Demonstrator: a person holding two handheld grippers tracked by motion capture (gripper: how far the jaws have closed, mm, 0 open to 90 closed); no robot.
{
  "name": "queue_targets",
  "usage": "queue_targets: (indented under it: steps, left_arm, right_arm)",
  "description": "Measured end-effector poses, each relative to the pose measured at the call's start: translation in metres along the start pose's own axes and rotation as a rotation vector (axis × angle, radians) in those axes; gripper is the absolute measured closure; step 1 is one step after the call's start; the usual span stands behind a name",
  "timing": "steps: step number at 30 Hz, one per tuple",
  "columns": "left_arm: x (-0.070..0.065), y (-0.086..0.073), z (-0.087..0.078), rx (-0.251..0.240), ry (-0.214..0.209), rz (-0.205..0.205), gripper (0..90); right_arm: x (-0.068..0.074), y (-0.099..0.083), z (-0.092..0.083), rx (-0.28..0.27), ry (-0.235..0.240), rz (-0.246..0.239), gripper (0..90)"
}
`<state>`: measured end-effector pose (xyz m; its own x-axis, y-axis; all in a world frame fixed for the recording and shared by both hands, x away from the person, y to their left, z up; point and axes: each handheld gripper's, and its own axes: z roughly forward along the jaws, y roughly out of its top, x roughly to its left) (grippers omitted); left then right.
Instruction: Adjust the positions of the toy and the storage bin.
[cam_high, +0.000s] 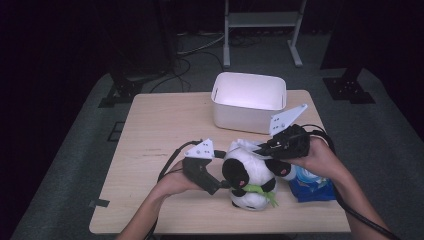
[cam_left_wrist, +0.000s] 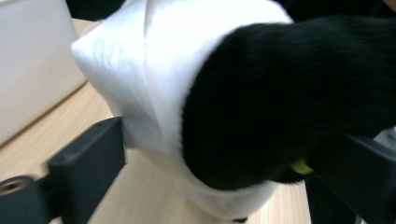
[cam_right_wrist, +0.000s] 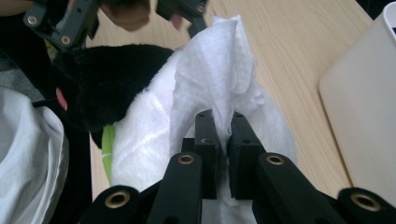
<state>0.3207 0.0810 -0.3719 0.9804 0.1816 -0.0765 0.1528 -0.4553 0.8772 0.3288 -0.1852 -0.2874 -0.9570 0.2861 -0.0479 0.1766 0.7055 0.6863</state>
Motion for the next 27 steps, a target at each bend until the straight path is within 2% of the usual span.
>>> queue_targets:
  steps: [6, 10, 13, 14, 15, 18, 23, 27]
  left_arm:
    - [0.003, -0.006, 0.011, -0.038, -0.046, -0.016, 0.0]
    - [0.003, -0.008, 0.016, -0.061, -0.036, -0.015, 0.0]
    - [0.002, -0.007, 0.015, -0.066, -0.032, -0.011, 9.3]
    - [0.002, -0.007, 0.014, -0.07, -0.027, -0.01, 9.3]
    - [0.001, -0.006, 0.012, -0.07, -0.022, -0.009, 15.5]
    - [0.001, -0.004, 0.007, -0.06, -0.02, -0.003, 19.7]
    - [0.0, 0.002, -0.001, -0.019, -0.012, 0.013, 21.9]
    - [-0.003, 0.008, -0.013, -0.004, 0.019, 0.04, 22.2]
  right_arm:
    - [0.001, 0.0, 0.002, -0.009, 0.014, 0.003, 83.5]
    - [0.001, 0.0, 0.004, 0.0, 0.006, -0.001, 83.5]
    - [0.0, -0.001, 0.004, -0.001, 0.002, 0.004, 83.5]
    - [0.0, -0.001, 0.004, -0.001, 0.002, 0.004, 83.5]
    - [0.0, 0.0, 0.005, -0.005, -0.005, 0.004, 83.5]
    - [0.0, 0.001, 0.004, -0.019, -0.003, -0.001, 83.5]
    - [0.003, 0.009, 0.001, -0.027, -0.015, -0.022, 83.4]
    - [0.005, 0.015, 0.0, -0.03, -0.022, -0.037, 83.5]
